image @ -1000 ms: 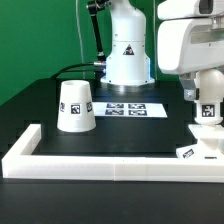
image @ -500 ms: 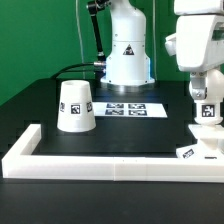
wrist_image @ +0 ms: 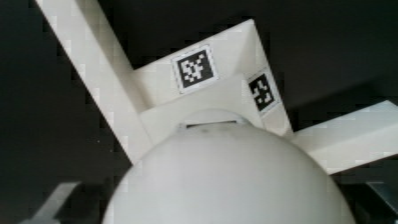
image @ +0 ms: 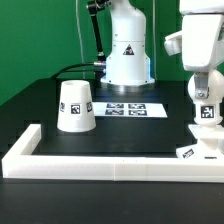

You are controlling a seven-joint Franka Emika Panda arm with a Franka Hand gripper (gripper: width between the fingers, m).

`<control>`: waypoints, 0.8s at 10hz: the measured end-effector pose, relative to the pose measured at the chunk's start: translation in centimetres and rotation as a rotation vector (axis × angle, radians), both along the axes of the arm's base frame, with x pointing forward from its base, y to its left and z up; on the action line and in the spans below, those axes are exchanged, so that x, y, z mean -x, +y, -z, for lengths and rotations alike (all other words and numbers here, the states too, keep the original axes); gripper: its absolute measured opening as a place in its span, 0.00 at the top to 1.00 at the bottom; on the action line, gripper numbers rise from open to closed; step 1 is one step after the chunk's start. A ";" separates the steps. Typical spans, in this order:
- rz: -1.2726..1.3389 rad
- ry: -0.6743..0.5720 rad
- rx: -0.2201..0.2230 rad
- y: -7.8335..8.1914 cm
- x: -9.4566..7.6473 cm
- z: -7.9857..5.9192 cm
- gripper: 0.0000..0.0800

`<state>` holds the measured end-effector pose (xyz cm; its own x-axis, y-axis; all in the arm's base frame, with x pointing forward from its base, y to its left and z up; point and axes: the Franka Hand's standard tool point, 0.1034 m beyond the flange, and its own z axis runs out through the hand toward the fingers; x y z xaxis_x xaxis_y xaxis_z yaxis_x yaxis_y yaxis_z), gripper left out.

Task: Assemble lamp

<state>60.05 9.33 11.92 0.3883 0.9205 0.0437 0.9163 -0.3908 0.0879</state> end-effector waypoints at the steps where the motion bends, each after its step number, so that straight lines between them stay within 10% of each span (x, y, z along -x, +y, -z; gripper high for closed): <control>1: 0.005 0.000 -0.001 0.0 0.0 0.0 0.28; 8: 0.602 0.040 -0.043 0.8 -0.1 0.0 0.28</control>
Offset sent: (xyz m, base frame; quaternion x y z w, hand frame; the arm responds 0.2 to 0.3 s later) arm 0.0015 0.0031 -0.0067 0.0131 -0.0415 0.0923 0.9948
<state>60.15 10.08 11.95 0.8428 0.5358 0.0510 0.5349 -0.8444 0.0304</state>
